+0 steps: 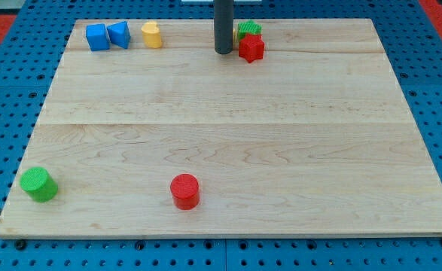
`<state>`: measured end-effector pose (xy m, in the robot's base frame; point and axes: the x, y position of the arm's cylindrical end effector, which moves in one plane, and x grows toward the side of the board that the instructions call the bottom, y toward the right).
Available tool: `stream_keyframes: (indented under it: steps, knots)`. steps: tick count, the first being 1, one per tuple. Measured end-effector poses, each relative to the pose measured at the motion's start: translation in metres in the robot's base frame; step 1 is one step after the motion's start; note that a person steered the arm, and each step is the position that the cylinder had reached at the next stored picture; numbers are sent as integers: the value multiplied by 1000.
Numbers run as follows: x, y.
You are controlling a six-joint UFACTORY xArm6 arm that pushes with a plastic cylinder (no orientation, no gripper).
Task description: Move your arm to the left of the red circle
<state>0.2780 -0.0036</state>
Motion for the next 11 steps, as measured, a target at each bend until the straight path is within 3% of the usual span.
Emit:
stream_keyframes:
  steps: [3, 4, 6, 11]
  knots:
    - [256, 30]
    - [317, 27]
    - [337, -105]
    - [300, -126]
